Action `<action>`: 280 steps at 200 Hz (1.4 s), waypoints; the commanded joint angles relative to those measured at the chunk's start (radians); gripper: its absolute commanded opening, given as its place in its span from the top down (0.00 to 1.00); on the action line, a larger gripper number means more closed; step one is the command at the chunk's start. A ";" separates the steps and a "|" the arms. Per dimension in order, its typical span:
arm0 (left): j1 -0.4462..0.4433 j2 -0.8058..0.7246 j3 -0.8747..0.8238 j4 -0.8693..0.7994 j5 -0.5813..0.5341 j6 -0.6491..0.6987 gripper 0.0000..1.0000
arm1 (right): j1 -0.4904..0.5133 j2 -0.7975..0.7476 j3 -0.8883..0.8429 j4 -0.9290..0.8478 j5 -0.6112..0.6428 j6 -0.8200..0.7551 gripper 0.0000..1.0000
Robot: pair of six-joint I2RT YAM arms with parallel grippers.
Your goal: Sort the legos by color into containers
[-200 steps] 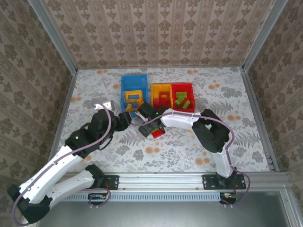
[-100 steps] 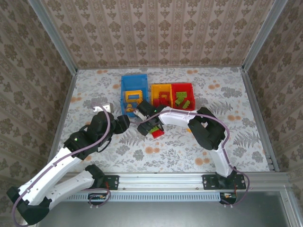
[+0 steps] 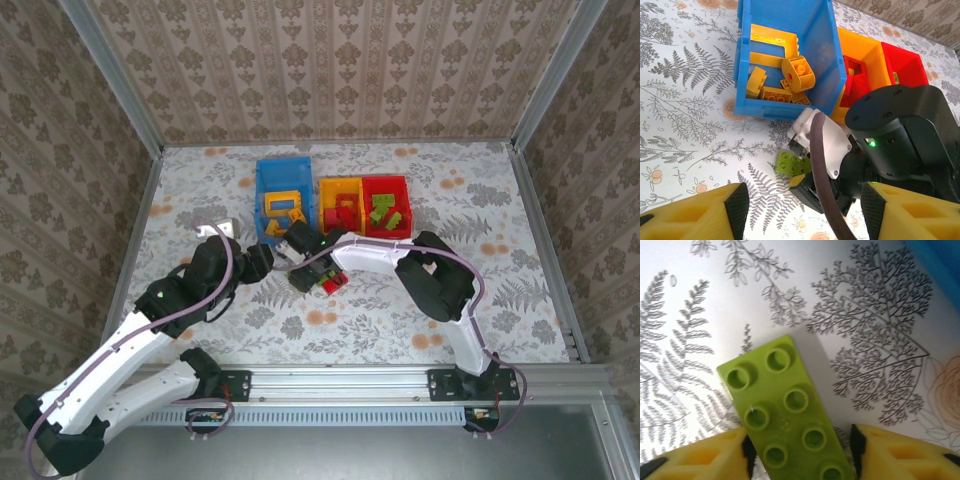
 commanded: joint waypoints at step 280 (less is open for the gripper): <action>-0.277 0.657 0.425 0.140 0.053 0.136 0.32 | -0.591 -0.167 0.067 -0.123 -0.038 0.374 0.77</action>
